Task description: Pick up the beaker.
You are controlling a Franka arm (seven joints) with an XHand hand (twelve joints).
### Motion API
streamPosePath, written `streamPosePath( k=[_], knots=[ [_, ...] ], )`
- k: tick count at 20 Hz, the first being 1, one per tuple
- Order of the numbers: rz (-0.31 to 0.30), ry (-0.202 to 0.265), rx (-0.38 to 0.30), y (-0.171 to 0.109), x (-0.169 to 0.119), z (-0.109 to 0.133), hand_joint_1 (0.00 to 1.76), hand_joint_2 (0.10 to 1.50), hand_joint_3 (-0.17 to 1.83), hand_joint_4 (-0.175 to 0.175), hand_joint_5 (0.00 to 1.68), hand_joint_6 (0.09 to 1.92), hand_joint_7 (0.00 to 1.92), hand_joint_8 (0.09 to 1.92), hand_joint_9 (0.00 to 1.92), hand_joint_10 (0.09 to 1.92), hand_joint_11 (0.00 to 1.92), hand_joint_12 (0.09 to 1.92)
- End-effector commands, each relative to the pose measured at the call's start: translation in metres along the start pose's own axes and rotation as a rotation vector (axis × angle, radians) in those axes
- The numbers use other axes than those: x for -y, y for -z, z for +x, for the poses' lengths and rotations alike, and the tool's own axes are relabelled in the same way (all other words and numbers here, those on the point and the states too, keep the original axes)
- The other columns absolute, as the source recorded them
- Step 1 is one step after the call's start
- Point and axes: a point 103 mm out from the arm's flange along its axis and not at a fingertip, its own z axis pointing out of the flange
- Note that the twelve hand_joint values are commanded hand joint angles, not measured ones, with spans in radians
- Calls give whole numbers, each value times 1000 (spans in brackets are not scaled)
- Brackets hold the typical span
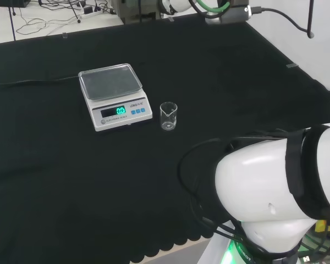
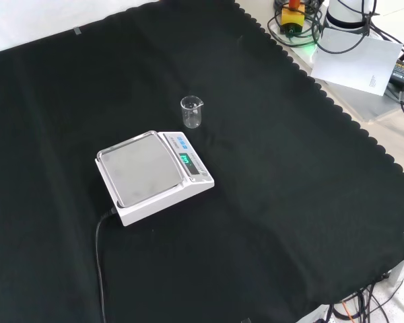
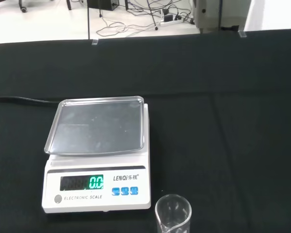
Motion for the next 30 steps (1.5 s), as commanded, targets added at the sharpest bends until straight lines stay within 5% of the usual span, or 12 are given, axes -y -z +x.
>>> streamPosePath(
  k=[1, 13, 17, 22, 30],
  knots=[
    [16, 24, -29, -26, -9, -7, 600, 793, 433, 4, 443, 170, 451, 615, 558, 711, 119, 1480],
    [20, 55, -47, -83, -20, -29, 606, 795, 428, 2, 453, 153, 451, 613, 556, 710, 109, 1481],
    [53, 34, -109, -107, -22, -67, 607, 795, 427, 1, 456, 149, 451, 613, 554, 710, 105, 1481],
    [39, 18, -77, -140, -24, -114, 610, 796, 426, -2, 466, 147, 455, 615, 557, 712, 103, 1483],
    [105, -9, -75, -180, -46, -101, 618, 796, 425, -5, 476, 145, 459, 616, 557, 713, 105, 1482]
  ],
)
